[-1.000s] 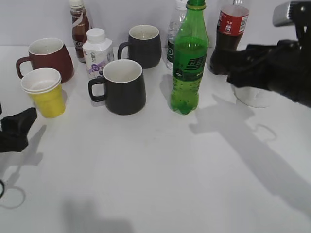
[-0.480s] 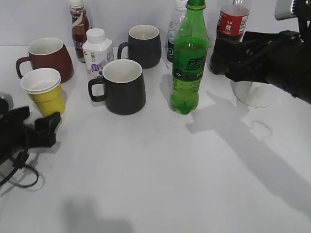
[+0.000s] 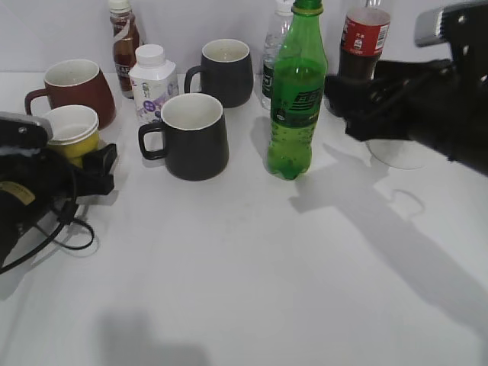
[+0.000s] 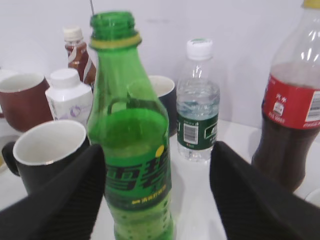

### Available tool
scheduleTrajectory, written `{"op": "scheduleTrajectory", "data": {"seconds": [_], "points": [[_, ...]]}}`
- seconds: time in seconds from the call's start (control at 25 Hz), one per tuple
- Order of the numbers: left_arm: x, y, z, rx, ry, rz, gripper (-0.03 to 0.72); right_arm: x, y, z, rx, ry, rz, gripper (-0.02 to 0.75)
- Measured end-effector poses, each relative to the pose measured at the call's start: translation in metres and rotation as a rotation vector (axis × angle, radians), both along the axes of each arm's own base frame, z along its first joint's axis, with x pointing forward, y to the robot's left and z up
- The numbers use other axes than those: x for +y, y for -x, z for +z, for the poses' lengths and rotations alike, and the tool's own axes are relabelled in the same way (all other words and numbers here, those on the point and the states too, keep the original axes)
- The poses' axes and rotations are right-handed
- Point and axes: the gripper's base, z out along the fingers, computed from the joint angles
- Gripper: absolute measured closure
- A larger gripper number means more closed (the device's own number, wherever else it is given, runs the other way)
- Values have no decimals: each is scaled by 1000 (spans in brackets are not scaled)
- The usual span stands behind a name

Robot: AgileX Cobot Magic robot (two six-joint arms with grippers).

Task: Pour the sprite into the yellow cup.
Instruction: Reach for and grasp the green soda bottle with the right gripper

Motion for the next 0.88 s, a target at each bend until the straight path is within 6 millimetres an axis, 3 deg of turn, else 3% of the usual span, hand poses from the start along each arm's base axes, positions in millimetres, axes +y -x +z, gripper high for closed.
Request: {"op": "scheduleTrajectory", "data": {"seconds": [0.2, 0.48, 0.68, 0.88], "points": [[-4, -15, 0, -28, 9, 3, 112, 4, -7, -20, 49, 23, 4, 124], [-5, -19, -1, -33, 11, 5, 308, 17, -23, -44, 51, 54, 60, 118], [-4, -16, -1, -28, 9, 4, 309, 27, -39, -49, 35, 66, 89, 118], [-1, 5, 8, -18, 1, -27, 319, 38, -56, -54, 24, 77, 115, 118]]}}
